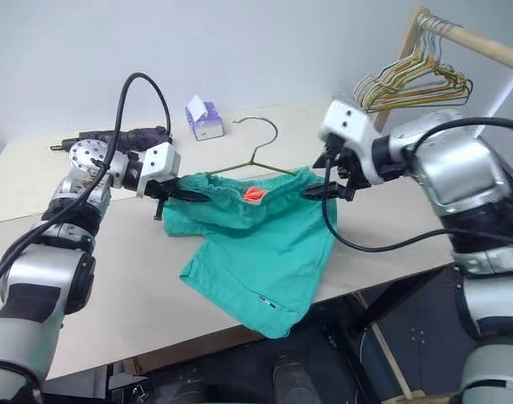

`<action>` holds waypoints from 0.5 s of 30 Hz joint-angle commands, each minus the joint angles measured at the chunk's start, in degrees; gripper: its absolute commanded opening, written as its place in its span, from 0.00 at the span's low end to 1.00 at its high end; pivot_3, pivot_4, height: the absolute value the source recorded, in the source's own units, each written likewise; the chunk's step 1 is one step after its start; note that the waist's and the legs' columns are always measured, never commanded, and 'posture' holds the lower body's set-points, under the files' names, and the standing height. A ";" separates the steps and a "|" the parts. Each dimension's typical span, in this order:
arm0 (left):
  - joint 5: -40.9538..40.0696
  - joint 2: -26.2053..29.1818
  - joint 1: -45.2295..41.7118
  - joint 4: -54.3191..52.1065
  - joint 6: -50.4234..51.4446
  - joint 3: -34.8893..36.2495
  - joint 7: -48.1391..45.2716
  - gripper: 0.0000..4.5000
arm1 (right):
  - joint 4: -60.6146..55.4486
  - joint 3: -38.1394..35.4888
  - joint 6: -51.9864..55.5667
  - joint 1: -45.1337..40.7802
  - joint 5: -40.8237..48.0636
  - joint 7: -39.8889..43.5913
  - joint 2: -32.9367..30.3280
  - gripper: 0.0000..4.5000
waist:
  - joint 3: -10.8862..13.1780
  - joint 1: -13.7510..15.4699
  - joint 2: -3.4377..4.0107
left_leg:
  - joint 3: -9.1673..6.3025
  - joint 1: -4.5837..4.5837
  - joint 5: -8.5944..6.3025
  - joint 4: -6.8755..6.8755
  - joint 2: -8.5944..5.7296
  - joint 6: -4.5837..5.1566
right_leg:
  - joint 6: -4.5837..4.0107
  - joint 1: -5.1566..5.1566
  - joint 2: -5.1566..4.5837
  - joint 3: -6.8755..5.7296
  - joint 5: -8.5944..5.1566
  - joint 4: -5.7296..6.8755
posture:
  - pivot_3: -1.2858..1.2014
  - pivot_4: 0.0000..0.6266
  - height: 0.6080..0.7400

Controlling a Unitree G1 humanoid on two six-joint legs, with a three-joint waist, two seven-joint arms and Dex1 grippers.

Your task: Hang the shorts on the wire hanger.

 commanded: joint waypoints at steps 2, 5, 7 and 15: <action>-1.76 0.11 -1.35 -2.35 -0.30 2.10 -0.34 0.00 | 4.53 0.60 -4.49 -3.29 -4.15 3.14 1.61 0.79 | 0.00 -0.47 0.00 | -0.01 0.00 0.00 0.00 -0.01 0.00 | 0.00 -0.01 -0.01 0.00 0.00 0.05 | 0.44 0.00 1.00; -1.63 0.29 -0.91 -2.51 -0.75 2.19 -0.59 0.00 | 4.91 -0.61 -4.44 -3.45 -4.33 4.50 2.08 0.59 | 0.00 -0.59 0.00 | -0.03 0.02 0.00 0.00 -0.01 0.00 | 0.01 -0.01 -0.02 0.00 0.00 0.08 | 0.44 0.00 1.00; -1.64 0.31 -0.90 -2.55 -0.76 2.22 -0.66 0.00 | 4.24 -1.80 -3.85 -3.05 -3.84 5.16 2.07 0.44 | 0.00 -0.60 0.01 | -0.04 0.03 0.00 0.00 -0.01 0.00 | 0.01 -0.01 -0.02 0.00 -0.01 0.09 | 0.45 0.00 1.00; -1.55 -0.20 -1.51 -1.82 -0.62 2.30 -1.76 0.00 | -3.30 -7.91 2.12 1.10 1.25 6.14 0.97 0.00 | 0.00 -0.57 0.01 | -0.07 0.03 0.00 0.00 -0.01 0.00 | 0.03 0.00 -0.03 -0.01 -0.02 0.10 | 0.44 0.00 1.00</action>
